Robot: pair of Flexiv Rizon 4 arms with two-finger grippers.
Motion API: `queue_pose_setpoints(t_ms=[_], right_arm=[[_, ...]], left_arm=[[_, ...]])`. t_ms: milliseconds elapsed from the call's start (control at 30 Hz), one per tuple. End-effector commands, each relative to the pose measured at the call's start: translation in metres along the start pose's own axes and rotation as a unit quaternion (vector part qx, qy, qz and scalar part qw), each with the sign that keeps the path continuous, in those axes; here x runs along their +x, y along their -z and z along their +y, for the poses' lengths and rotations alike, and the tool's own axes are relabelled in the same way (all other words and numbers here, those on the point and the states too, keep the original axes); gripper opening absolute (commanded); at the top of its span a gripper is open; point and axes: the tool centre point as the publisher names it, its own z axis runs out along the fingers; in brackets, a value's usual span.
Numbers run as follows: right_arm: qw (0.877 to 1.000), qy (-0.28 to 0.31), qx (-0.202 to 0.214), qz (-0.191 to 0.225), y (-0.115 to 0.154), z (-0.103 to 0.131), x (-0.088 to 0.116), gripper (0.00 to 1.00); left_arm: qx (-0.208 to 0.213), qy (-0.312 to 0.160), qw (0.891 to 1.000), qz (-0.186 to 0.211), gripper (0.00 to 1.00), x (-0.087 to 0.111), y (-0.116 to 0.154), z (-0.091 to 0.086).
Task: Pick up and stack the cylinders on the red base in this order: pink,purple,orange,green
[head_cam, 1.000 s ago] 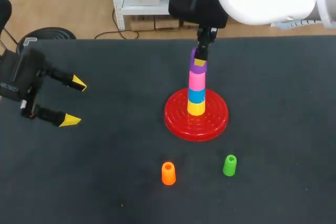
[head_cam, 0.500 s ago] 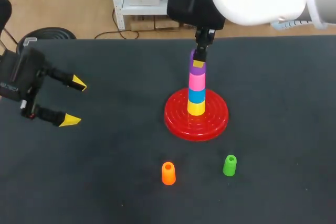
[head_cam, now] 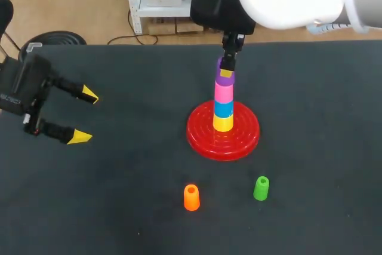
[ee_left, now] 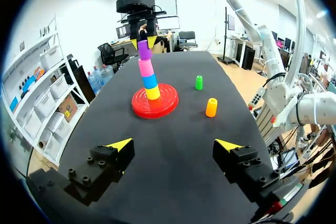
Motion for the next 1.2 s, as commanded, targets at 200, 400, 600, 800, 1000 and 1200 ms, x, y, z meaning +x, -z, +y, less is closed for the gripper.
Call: queue_pose_setpoints(t_ms=[200,400,600,800,1000,1200], right_arm=[[1.0,0.0,0.007,-0.002,0.0,-0.003,-0.001,0.0],[1.0,0.0,0.004,-0.001,-0.003,-0.004,-0.001,0.0],[1.0,0.001,0.0,0.0,-0.005,-0.004,-0.001,0.0],[1.0,0.003,-0.002,0.001,-0.008,-0.005,-0.003,0.0],[1.0,0.002,-0.003,0.002,-0.008,-0.006,-0.002,0.0],[1.0,-0.005,-0.008,-0.003,-0.011,-0.009,0.002,0.0]], left_arm=[[-0.001,-0.001,1.0,-0.001,1.0,0.001,-0.001,0.0],[-0.001,-0.001,1.0,-0.001,1.0,0.001,-0.001,0.0],[-0.001,-0.001,1.0,-0.001,1.0,0.001,-0.001,0.0],[-0.001,-0.001,1.0,-0.001,1.0,0.001,-0.001,0.0],[-0.001,-0.001,1.0,-0.001,1.0,0.001,-0.001,0.0],[-0.001,-0.001,1.0,-0.001,1.0,0.001,-0.001,0.0]])
